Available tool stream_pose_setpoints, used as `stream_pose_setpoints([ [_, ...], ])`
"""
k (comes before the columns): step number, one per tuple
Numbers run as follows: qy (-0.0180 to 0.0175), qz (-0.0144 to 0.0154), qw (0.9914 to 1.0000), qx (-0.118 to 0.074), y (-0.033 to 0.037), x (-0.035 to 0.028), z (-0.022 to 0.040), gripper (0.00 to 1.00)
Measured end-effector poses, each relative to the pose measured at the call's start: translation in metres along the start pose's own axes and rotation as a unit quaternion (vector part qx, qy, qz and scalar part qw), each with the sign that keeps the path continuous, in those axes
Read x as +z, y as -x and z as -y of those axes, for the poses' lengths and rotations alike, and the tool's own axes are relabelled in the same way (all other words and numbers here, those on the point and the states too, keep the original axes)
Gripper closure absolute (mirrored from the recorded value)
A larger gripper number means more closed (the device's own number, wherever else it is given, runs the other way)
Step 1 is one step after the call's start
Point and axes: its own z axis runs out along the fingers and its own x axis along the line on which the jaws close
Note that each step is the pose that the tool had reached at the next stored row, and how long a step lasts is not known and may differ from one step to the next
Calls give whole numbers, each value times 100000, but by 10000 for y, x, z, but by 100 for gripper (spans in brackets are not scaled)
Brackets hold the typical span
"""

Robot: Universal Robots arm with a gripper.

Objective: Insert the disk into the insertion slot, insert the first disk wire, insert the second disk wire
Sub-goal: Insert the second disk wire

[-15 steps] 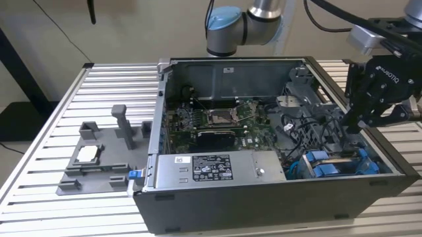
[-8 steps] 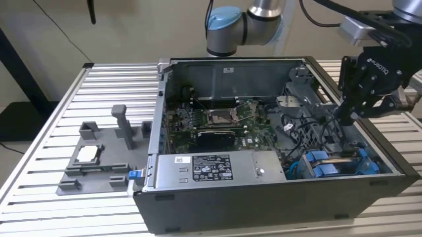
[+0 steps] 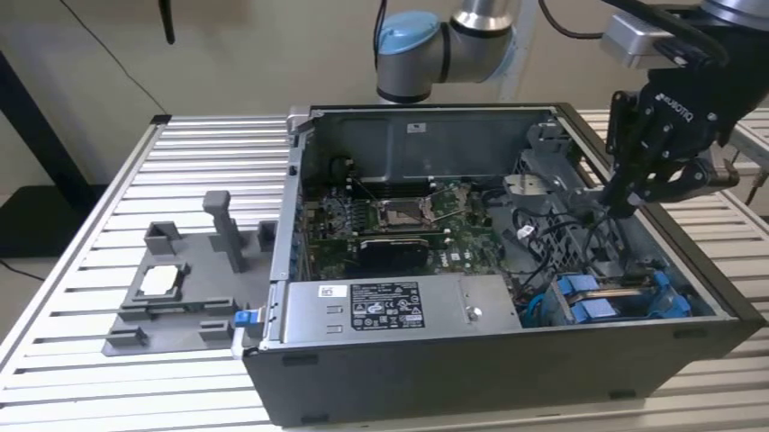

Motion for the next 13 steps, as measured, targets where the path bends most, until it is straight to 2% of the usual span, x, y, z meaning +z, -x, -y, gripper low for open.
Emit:
stream_pose_setpoints([
  [4,-588,-13,99998,-19,0,-1,-113,73],
  [10,-1924,-33,99981,-67,0,10,-304,73],
  [11,-2064,-35,99979,-70,0,11,-320,73],
  [13,-2107,-38,99978,-71,-1,11,-323,73],
])
